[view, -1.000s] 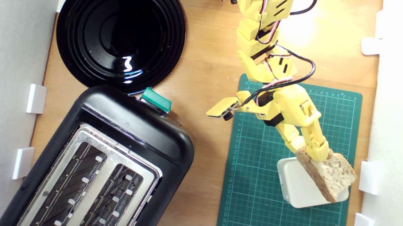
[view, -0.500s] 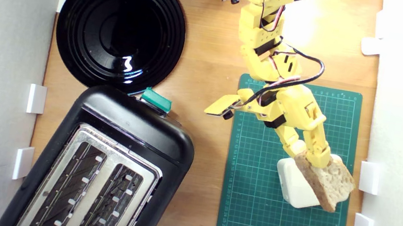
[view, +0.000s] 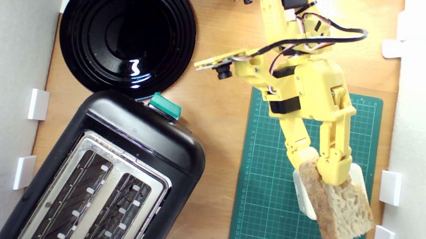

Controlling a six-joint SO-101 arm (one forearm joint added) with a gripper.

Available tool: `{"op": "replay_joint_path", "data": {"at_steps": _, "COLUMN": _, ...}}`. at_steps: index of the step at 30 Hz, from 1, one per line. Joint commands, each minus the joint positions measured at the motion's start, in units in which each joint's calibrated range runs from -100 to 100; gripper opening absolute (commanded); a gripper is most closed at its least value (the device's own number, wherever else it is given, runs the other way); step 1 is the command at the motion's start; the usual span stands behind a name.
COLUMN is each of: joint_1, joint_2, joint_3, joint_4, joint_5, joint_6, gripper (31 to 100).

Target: Pick bread and place in toaster

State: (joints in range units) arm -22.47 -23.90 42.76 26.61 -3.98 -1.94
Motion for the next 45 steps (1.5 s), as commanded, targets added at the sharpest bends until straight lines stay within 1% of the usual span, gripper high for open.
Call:
{"op": "replay_joint_path", "data": {"at_steps": 1, "joint_1": 0.71, "joint_2": -5.14, "joint_3": -15.57, "joint_4": -0.32, "joint_5": 12.09, "joint_6": 0.34, "gripper": 55.6}}
{"op": "replay_joint_path", "data": {"at_steps": 2, "joint_1": 0.71, "joint_2": -5.14, "joint_3": -19.30, "joint_4": -0.32, "joint_5": 15.16, "joint_6": 0.55, "gripper": 55.6}}
{"op": "replay_joint_path", "data": {"at_steps": 3, "joint_1": 0.47, "joint_2": -5.05, "joint_3": -26.65, "joint_4": -0.32, "joint_5": 21.65, "joint_6": 2.59, "gripper": 55.6}}
{"op": "replay_joint_path", "data": {"at_steps": 4, "joint_1": 0.23, "joint_2": -4.97, "joint_3": -30.46, "joint_4": -0.32, "joint_5": 24.80, "joint_6": 3.85, "gripper": 55.6}}
{"op": "replay_joint_path", "data": {"at_steps": 8, "joint_1": 0.07, "joint_2": -4.89, "joint_3": -42.27, "joint_4": -0.41, "joint_5": 33.68, "joint_6": 7.62, "gripper": 55.6}}
{"op": "replay_joint_path", "data": {"at_steps": 14, "joint_1": -0.01, "joint_2": -1.64, "joint_3": -59.61, "joint_4": -0.50, "joint_5": 46.39, "joint_6": 14.16, "gripper": 55.6}}
{"op": "replay_joint_path", "data": {"at_steps": 19, "joint_1": -0.01, "joint_2": 1.52, "joint_3": -76.49, "joint_4": -3.76, "joint_5": 58.93, "joint_6": 22.84, "gripper": 55.6}}
{"op": "replay_joint_path", "data": {"at_steps": 22, "joint_1": -0.01, "joint_2": 2.85, "joint_3": -82.76, "joint_4": -3.94, "joint_5": 63.88, "joint_6": 26.76, "gripper": 55.6}}
{"op": "replay_joint_path", "data": {"at_steps": 25, "joint_1": 0.07, "joint_2": 3.27, "joint_3": -85.39, "joint_4": -3.13, "joint_5": 67.46, "joint_6": 30.27, "gripper": 55.5}}
{"op": "replay_joint_path", "data": {"at_steps": 28, "joint_1": 0.80, "joint_2": 2.77, "joint_3": -85.84, "joint_4": -3.04, "joint_5": 70.19, "joint_6": 34.35, "gripper": 55.5}}
{"op": "replay_joint_path", "data": {"at_steps": 31, "joint_1": 0.80, "joint_2": 2.60, "joint_3": -86.02, "joint_4": 0.77, "joint_5": 73.27, "joint_6": 39.16, "gripper": 55.5}}
{"op": "replay_joint_path", "data": {"at_steps": 33, "joint_1": 0.96, "joint_2": 2.60, "joint_3": -86.02, "joint_4": 1.49, "joint_5": 74.72, "joint_6": 41.83, "gripper": 55.5}}
{"op": "replay_joint_path", "data": {"at_steps": 36, "joint_1": 3.94, "joint_2": 2.43, "joint_3": -86.02, "joint_4": 1.40, "joint_5": 75.83, "joint_6": 45.07, "gripper": 55.5}}
{"op": "replay_joint_path", "data": {"at_steps": 37, "joint_1": 5.79, "joint_2": 1.85, "joint_3": -86.02, "joint_4": 0.95, "joint_5": 75.83, "joint_6": 46.43, "gripper": 55.5}}
{"op": "replay_joint_path", "data": {"at_steps": 38, "joint_1": 7.08, "joint_2": 1.68, "joint_3": -85.93, "joint_4": 1.31, "joint_5": 75.83, "joint_6": 47.79, "gripper": 55.5}}
{"op": "replay_joint_path", "data": {"at_steps": 40, "joint_1": 8.93, "joint_2": 1.68, "joint_3": -86.02, "joint_4": 1.31, "joint_5": 75.83, "joint_6": 49.10, "gripper": 55.5}}
{"op": "replay_joint_path", "data": {"at_steps": 43, "joint_1": 13.12, "joint_2": 1.93, "joint_3": -86.02, "joint_4": 1.31, "joint_5": 75.83, "joint_6": 51.51, "gripper": 55.5}}
{"op": "replay_joint_path", "data": {"at_steps": 45, "joint_1": 15.38, "joint_2": 2.02, "joint_3": -85.93, "joint_4": 0.68, "joint_5": 75.83, "joint_6": 52.66, "gripper": 55.5}}
